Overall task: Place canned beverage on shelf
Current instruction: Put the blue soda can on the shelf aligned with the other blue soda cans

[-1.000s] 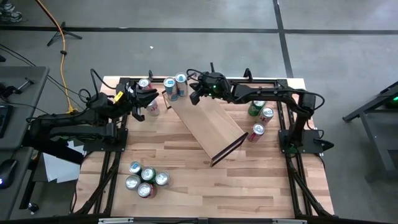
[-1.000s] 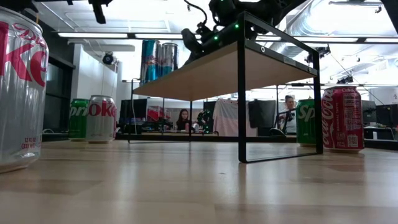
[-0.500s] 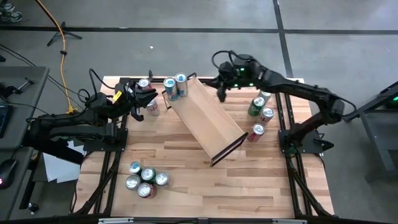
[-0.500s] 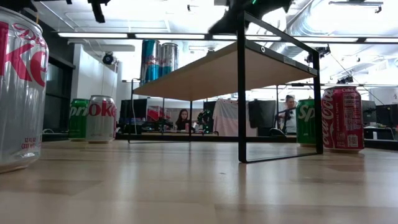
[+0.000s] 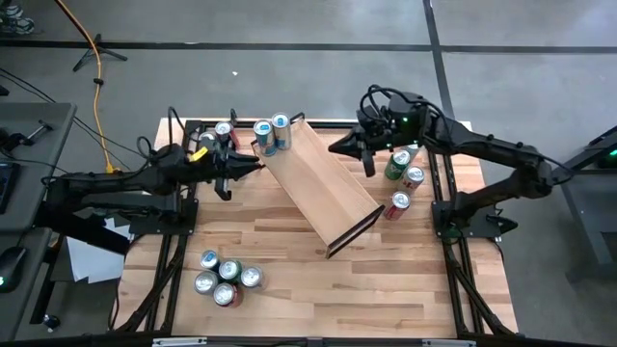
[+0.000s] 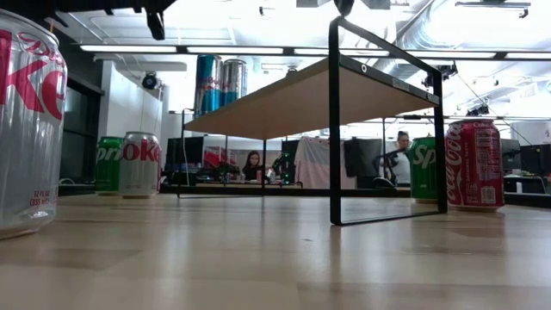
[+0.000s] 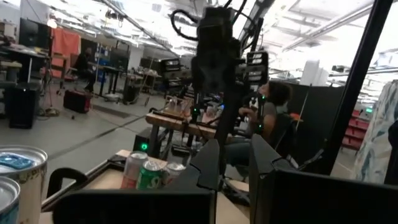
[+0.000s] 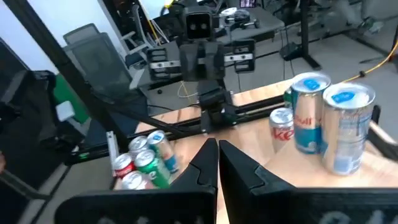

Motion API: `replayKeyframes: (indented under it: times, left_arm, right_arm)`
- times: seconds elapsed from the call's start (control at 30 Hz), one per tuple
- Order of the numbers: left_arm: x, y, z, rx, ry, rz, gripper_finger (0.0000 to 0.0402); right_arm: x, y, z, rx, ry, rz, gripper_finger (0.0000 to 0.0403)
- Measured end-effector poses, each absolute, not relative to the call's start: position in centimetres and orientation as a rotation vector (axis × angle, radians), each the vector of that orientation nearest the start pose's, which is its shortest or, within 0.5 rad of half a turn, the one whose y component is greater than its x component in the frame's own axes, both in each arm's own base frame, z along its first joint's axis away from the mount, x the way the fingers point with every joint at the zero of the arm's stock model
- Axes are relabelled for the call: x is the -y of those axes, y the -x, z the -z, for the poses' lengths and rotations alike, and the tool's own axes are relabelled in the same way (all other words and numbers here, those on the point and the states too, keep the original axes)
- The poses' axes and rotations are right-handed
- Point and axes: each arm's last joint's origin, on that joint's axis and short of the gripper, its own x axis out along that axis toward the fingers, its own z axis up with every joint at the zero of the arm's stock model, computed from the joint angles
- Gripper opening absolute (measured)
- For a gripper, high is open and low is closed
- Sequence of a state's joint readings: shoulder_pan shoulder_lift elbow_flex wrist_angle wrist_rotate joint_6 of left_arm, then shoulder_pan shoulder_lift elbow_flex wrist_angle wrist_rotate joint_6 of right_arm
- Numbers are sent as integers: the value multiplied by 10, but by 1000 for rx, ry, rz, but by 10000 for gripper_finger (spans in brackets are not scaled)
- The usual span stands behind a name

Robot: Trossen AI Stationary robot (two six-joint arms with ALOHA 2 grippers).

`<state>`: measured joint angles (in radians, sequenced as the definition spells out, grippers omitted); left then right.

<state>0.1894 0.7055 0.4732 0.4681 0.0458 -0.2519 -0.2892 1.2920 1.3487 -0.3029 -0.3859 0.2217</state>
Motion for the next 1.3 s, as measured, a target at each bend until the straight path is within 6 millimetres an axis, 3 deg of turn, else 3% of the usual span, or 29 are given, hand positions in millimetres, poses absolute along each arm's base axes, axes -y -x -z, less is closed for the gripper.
replayKeyframes:
  times: [0.3, 0.67, 0.77, 1.0, 1.1, 1.2, 1.3]
  left_arm:
    - [-27, -155, -310, 341, 202, -51, 0]
    - [-26, -149, -316, 398, 240, -48, 0]
    - [-26, -151, -328, 377, 268, -47, 0]
    - [-3, -171, -377, -158, 177, -8, 0]
    - [10, -167, -399, -415, 194, 41, 0]
    - [23, -159, -406, -681, 273, 41, 0]
    - [35, -149, -400, -927, 377, 21, 0]
  right_arm:
    - [53, -251, -412, -312, -269, -70, 0]
    - [49, -237, -414, -345, -196, -85, 0]
    - [49, -236, -413, -360, -186, -88, 0]
    - [49, -235, -412, -374, -190, -87, 0]
    - [49, -235, -412, -374, -190, -87, 0]
    - [49, -235, -412, -374, -189, -82, 0]
    - [50, -235, -411, -375, -185, -59, 0]
